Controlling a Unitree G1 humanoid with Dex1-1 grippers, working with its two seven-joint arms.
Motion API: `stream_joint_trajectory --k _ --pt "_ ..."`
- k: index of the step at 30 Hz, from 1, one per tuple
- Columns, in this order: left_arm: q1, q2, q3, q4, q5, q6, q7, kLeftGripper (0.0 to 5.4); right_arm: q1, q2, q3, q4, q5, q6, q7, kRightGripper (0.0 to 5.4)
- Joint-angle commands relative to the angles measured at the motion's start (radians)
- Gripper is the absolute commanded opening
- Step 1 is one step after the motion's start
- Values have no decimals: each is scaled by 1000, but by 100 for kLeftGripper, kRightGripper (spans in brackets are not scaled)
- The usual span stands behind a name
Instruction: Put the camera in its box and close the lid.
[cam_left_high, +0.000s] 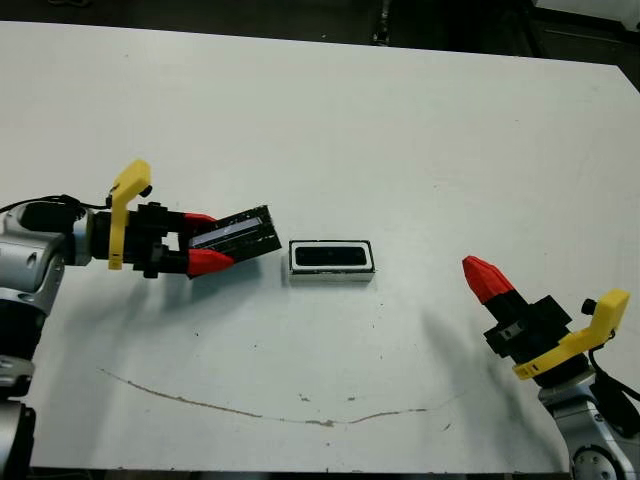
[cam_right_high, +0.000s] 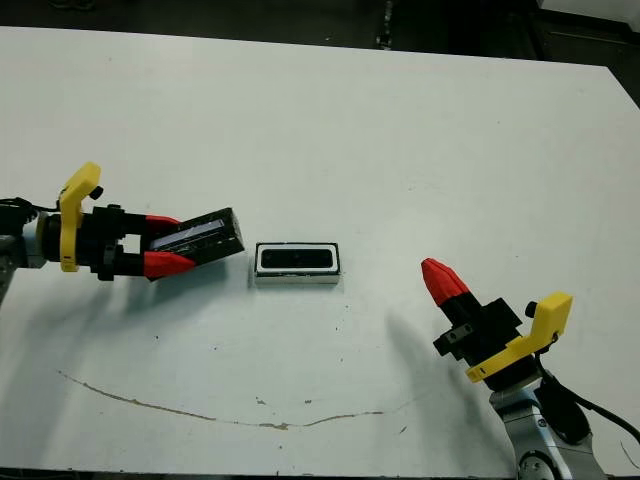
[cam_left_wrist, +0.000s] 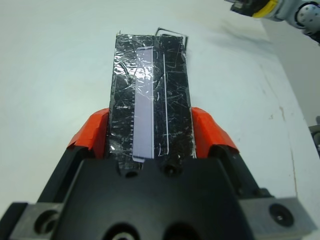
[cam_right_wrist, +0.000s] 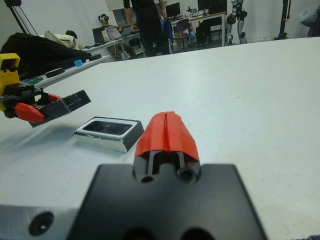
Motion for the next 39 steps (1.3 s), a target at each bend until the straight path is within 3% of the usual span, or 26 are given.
stream_joint_trajectory --k 1,20,39 --pt "-29 -17 -33 -13 24 -3 2 316 11 -15 1 -3 -2 11 -7 0" --pt "-58 -160 -128 57 104 -83 60 316 12 -23 1 1 -2 4 0 0" --pt "-28 -203 -155 77 137 -131 76 316 11 -19 5 11 19 7 7 0"
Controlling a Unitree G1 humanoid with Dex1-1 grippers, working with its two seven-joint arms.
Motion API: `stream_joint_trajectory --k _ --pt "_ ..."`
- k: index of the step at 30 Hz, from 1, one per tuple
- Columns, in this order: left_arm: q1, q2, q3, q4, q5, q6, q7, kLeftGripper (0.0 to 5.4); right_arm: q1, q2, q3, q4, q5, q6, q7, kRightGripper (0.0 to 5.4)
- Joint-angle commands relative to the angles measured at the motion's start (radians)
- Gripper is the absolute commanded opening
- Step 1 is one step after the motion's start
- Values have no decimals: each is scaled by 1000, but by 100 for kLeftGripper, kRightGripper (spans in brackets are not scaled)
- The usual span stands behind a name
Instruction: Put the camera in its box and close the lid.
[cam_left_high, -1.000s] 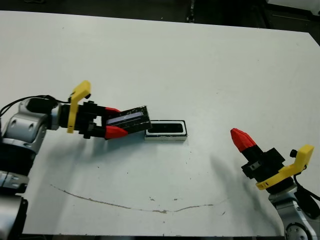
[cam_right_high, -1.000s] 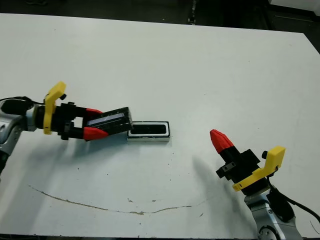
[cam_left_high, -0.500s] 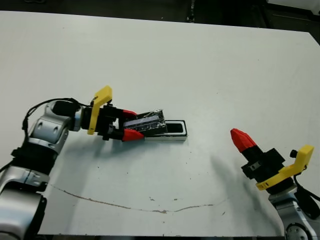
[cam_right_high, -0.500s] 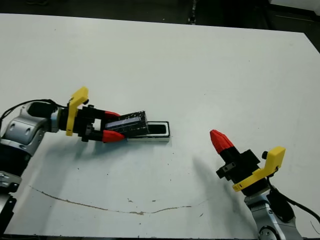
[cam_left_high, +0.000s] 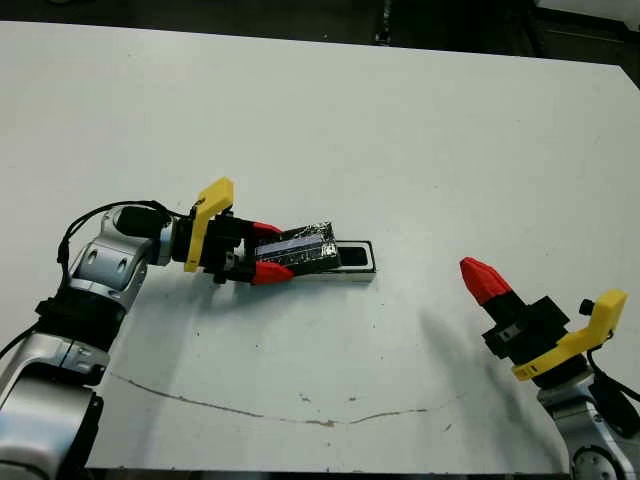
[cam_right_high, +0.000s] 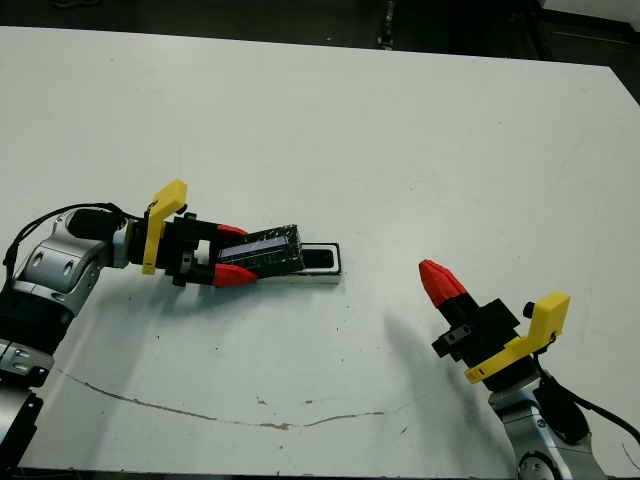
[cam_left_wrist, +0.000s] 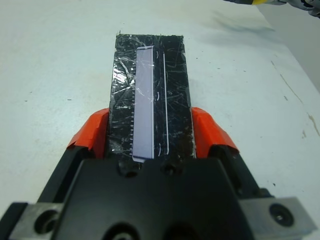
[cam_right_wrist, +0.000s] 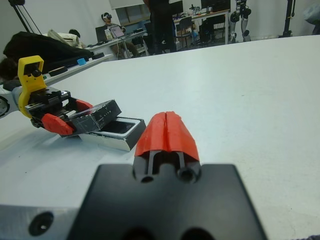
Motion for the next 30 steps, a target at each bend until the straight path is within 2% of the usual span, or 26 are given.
stream_joint_trajectory --k 1,14,21,26,30 --pt "34 -19 -35 5 24 2 1 316 7 -8 -5 11 9 6 4 0" --pt "-7 -94 -93 35 56 -40 11 316 17 -10 -6 -1 20 20 -9 0" --pt "-69 -180 -129 124 93 -54 29 316 25 -17 -13 2 34 25 -2 0" --pt "-96 -242 -134 210 115 -133 26 316 30 -16 -15 11 26 0 10 0" --pt "-116 -277 -134 283 125 -170 24 316 27 -20 -21 17 38 10 21 0"
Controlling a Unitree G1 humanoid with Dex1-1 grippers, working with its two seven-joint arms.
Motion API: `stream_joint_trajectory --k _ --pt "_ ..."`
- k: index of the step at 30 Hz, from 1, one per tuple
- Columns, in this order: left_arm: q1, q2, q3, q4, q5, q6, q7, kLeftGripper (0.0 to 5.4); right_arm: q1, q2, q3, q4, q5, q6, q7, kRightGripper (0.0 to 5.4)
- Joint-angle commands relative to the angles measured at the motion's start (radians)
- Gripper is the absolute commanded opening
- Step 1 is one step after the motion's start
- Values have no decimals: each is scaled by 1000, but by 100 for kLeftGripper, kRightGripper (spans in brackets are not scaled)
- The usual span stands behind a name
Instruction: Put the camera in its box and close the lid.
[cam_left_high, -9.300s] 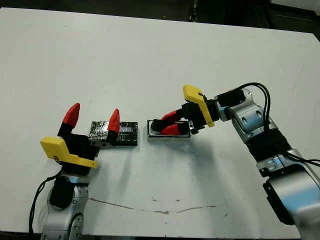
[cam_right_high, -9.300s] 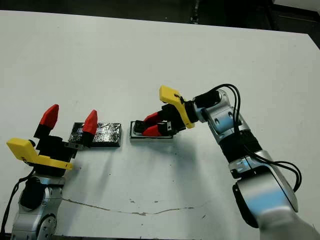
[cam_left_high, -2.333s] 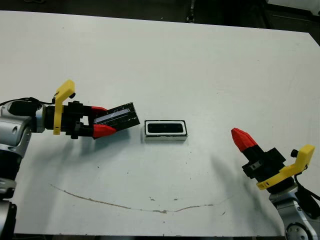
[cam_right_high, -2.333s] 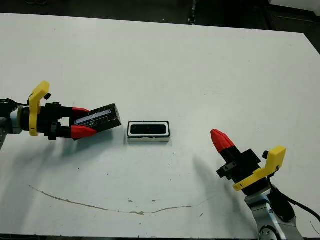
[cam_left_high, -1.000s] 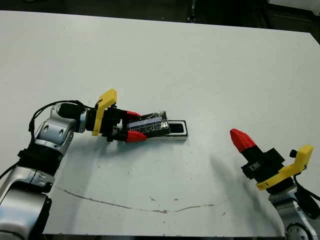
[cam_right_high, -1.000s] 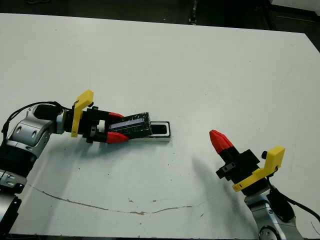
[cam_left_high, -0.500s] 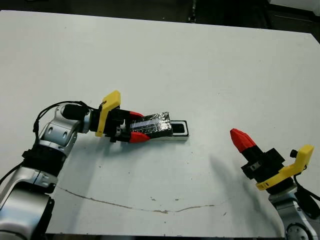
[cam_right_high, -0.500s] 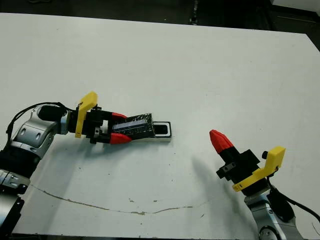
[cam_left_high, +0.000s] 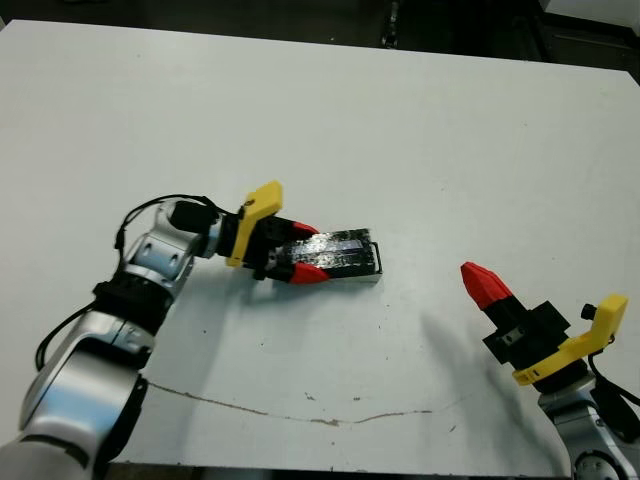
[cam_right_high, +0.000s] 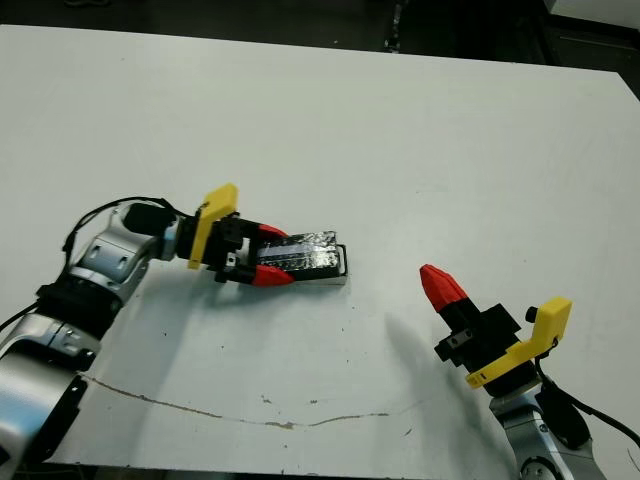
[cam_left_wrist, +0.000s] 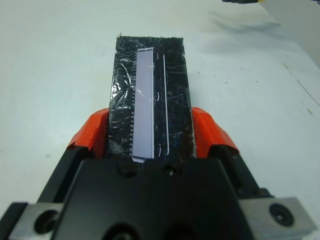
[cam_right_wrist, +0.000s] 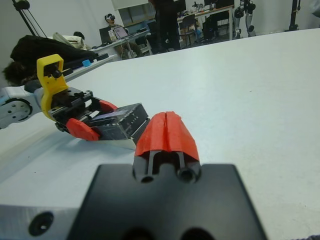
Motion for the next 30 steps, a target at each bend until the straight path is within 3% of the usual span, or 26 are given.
stream_joint_trajectory --k 1,16,24,30 --pt "10 -91 -53 72 40 -16 -1 316 9 -17 -15 11 6 1 11 0" --pt "-49 -168 -84 179 97 -108 20 316 19 -9 -15 0 -5 0 -2 0" --pt "-56 -170 -102 142 134 -50 46 316 19 -7 -16 9 -5 -11 6 0" --pt "-55 -146 -116 103 158 -54 47 399 16 -7 -20 20 2 -15 16 0"
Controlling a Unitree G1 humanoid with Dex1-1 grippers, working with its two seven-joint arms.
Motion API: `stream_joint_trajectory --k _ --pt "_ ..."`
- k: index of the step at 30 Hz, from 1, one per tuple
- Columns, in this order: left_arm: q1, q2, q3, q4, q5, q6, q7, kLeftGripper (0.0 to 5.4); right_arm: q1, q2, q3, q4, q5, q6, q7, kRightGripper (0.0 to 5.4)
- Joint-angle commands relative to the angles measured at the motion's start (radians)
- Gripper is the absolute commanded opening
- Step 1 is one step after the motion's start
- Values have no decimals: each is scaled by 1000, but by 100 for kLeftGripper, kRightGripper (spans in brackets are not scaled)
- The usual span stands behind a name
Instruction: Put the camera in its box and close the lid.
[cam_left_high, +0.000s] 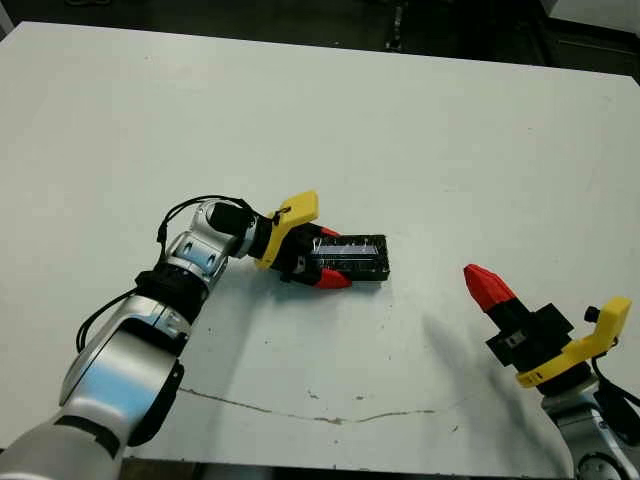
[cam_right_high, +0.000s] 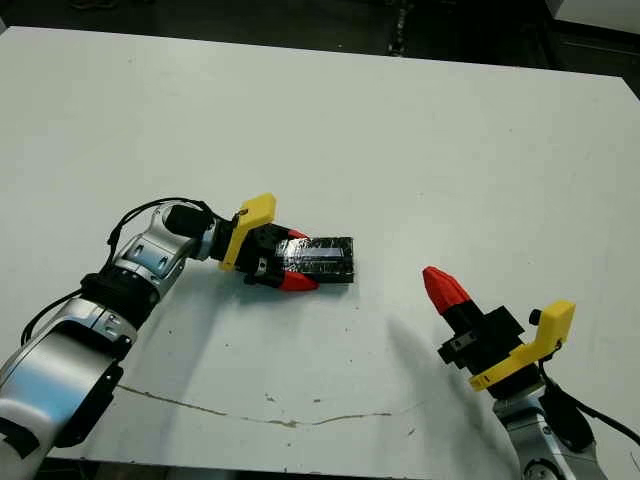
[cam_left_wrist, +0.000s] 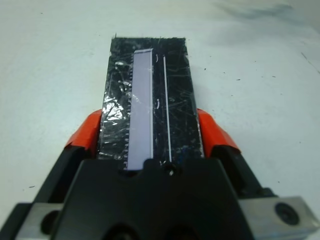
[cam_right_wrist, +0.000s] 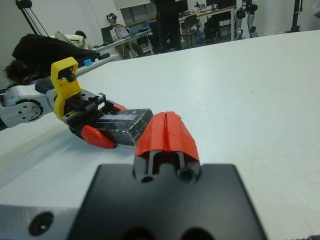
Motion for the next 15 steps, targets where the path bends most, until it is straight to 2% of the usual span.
stream_joint_trajectory --k 1,10,15 --pt "27 -60 -61 -25 46 17 12 408 9 -5 -12 16 1 -18 13 0" --pt "57 -49 -48 -54 35 47 29 530 10 -6 -10 13 5 -11 10 0" --pt "68 -36 -41 -60 32 25 27 539 9 -8 -9 11 10 -4 12 0"
